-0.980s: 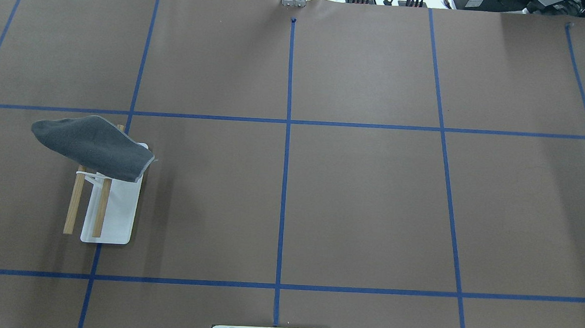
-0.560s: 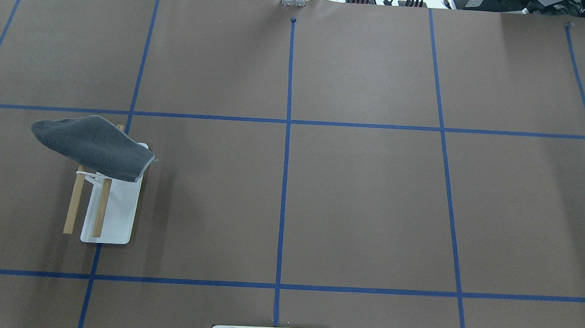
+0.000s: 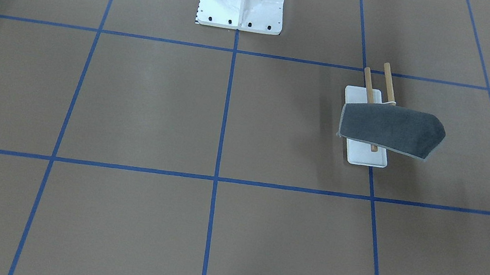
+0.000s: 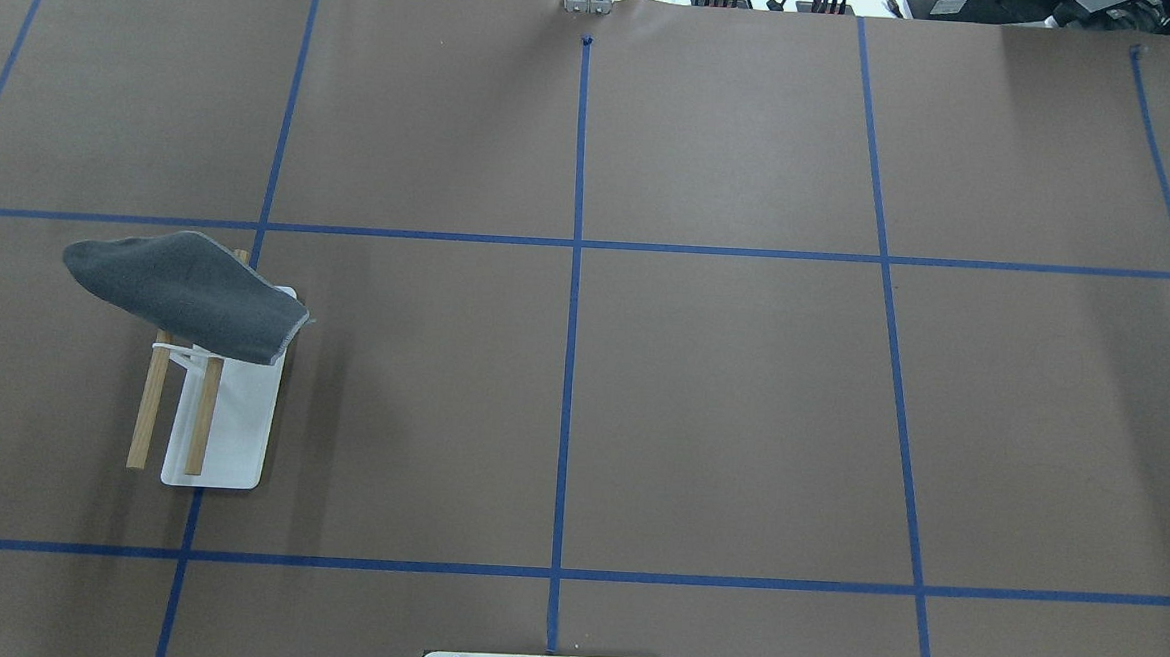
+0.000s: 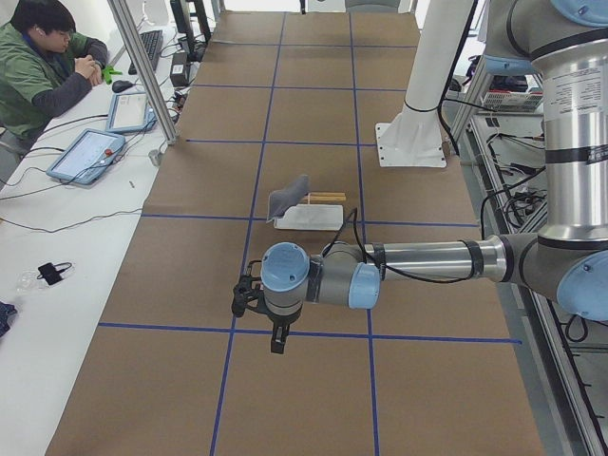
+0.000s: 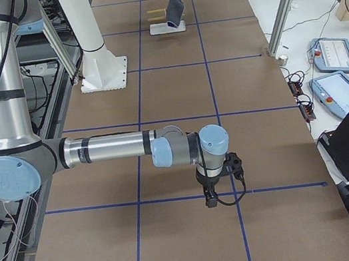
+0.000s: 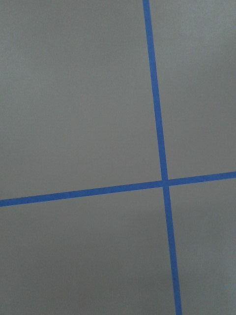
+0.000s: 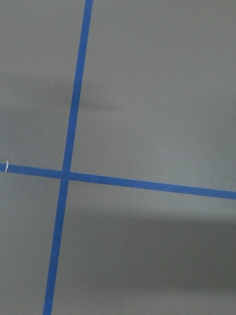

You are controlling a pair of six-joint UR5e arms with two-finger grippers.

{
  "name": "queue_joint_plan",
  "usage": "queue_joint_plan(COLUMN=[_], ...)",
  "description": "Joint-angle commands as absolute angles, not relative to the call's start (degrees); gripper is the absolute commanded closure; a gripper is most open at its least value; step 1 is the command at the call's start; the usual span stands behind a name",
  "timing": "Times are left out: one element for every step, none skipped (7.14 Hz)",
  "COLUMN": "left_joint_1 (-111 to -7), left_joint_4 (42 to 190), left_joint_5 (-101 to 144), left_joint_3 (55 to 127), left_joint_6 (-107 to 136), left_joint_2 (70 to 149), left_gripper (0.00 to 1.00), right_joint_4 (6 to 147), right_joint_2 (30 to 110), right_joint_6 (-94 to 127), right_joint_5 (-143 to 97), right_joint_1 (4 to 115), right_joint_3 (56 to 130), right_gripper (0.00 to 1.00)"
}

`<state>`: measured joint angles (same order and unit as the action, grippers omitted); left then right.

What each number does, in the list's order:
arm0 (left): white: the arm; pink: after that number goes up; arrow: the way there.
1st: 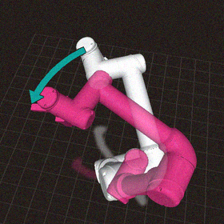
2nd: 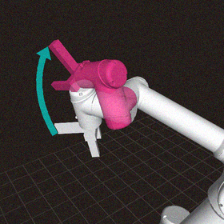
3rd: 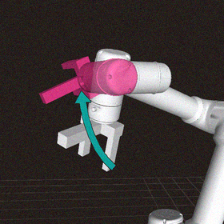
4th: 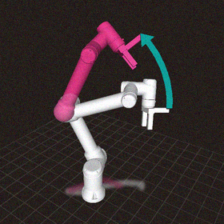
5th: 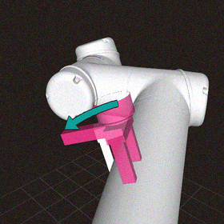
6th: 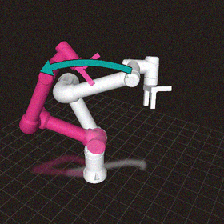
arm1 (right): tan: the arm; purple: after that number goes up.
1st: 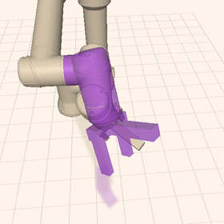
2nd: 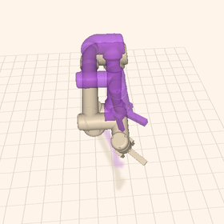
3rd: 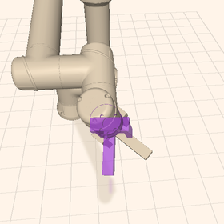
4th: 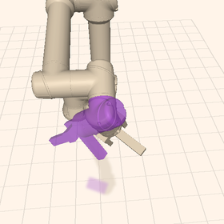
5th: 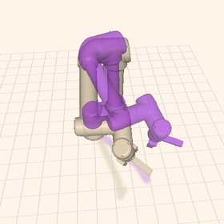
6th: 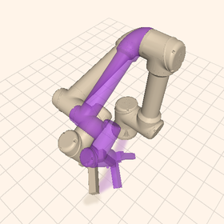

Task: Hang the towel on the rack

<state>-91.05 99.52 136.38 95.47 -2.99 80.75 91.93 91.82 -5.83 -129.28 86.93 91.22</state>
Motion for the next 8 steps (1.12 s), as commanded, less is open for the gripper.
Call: queue_joint_plan(left_joint_1=[-91.05, -91.05, -91.05, -91.05, -91.05, -90.97, -90.97, -90.97], left_joint_4=[99.58, 99.58, 99.49, 99.58, 99.58, 99.58, 99.49, 99.49], left_joint_5=[135.18, 135.18, 135.18, 135.18, 135.18, 135.18, 135.18, 135.18], left_joint_3=[95.54, 95.62, 95.62, 95.62, 95.62, 95.62, 95.62, 95.62], left_joint_6=[-2.99, -2.99, -2.99, -2.99, -2.99, -2.99, -2.99, -2.99], left_joint_2=[80.42, 80.33, 80.33, 80.33, 80.33, 80.33, 80.33, 80.33], left_gripper=[0.01, 0.01, 0.01, 0.01, 0.01, 0.01, 0.01, 0.01], right_joint_4=[91.93, 91.93, 91.93, 91.93, 91.93, 91.93, 91.93, 91.93], right_joint_2=[91.76, 91.76, 91.76, 91.67, 91.67, 91.67, 91.67, 91.67], right_joint_6=[-5.80, -5.80, -5.80, -5.80, -5.80, -5.80, -5.80, -5.89], right_joint_5=[-129.29, -129.37, -129.72, -130.16, -130.69, -130.69, -130.69, -130.69], right_joint_1=[86.92, 86.92, 86.92, 86.92, 86.92, 86.92, 86.84, 86.84], right_joint_3=[91.32, 91.32, 91.32, 91.32, 91.23, 91.14, 91.06, 91.14], right_gripper=[0.00, 0.00, 0.00, 0.00, 0.00, 0.00, 0.00, 0.00])
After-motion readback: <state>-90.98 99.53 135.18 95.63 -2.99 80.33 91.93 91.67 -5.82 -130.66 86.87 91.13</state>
